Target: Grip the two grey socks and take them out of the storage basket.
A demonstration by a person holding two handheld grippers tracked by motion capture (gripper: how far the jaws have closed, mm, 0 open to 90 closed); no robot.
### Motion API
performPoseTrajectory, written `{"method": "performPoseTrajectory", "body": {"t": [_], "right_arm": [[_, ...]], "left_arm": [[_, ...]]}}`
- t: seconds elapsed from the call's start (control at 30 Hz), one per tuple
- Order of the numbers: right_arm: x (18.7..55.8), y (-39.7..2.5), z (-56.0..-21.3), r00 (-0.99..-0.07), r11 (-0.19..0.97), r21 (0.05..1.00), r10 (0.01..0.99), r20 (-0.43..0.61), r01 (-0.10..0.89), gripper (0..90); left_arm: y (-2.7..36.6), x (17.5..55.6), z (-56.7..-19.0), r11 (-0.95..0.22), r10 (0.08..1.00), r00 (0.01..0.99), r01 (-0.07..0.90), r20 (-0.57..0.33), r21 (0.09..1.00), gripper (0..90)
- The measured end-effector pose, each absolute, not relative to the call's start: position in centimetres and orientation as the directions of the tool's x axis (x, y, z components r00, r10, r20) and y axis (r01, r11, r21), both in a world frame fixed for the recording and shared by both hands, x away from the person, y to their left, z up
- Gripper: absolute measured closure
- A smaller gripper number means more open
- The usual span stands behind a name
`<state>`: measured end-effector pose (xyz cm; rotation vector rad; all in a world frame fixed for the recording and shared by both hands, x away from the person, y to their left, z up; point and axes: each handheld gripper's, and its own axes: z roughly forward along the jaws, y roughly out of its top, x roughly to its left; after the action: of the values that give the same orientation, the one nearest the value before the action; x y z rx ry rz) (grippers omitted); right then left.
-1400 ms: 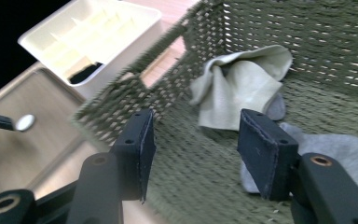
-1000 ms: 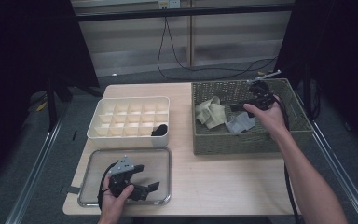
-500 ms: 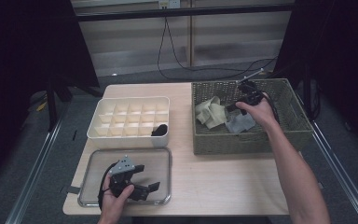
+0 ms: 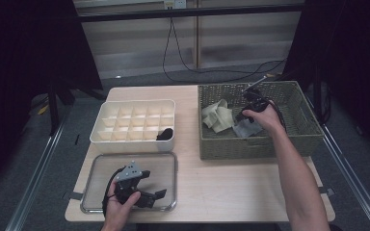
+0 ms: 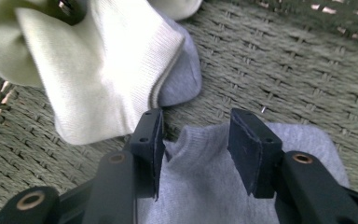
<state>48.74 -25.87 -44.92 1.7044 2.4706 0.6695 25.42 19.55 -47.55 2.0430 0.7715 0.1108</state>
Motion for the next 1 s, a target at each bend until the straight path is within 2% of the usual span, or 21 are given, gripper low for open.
{"method": "performPoseTrajectory", "body": {"t": [0.17, 0.3, 0.33, 0.37, 0.43, 0.53, 1.0], "right_arm": [[48.9, -25.7, -45.3, -0.385, 0.301, 0.368, 0.905, 0.179, 0.879, 56.6], [49.1, -25.8, -45.7, -0.377, 0.299, 0.349, 0.909, 0.179, 0.888, 61.6], [49.2, -25.7, -45.8, -0.369, 0.294, 0.333, 0.91, 0.189, 0.896, 68.1], [49.2, -25.7, -45.8, -0.369, 0.294, 0.333, 0.91, 0.189, 0.896, 68.1], [49.2, -25.6, -45.8, -0.368, 0.294, 0.325, 0.909, 0.195, 0.899, 77.5], [49.1, -25.7, -45.5, -0.363, 0.286, 0.336, 0.912, 0.192, 0.897, 83.0], [48.2, -26.6, -43.5, -0.376, 0.248, 0.444, 0.898, 0.229, 0.861, 84.9]], "left_arm": [[19.6, 25.4, -47.5, -0.37, 0.566, 0.794, 0.485, -0.222, 0.792, 5.2], [19.6, 25.5, -47.6, -0.367, 0.573, 0.788, 0.492, -0.225, 0.789, 5.1], [19.7, 25.5, -47.6, -0.37, 0.574, 0.788, 0.493, -0.224, 0.787, 5.0], [19.7, 25.5, -47.6, -0.37, 0.574, 0.788, 0.493, -0.224, 0.787, 5.0], [19.7, 25.5, -47.6, -0.365, 0.576, 0.785, 0.497, -0.228, 0.787, 5.0], [19.6, 25.5, -47.6, -0.363, 0.577, 0.783, 0.501, -0.233, 0.785, 5.0], [19.5, 25.7, -47.7, -0.364, 0.582, 0.777, 0.513, -0.24, 0.777, 5.0]]}}
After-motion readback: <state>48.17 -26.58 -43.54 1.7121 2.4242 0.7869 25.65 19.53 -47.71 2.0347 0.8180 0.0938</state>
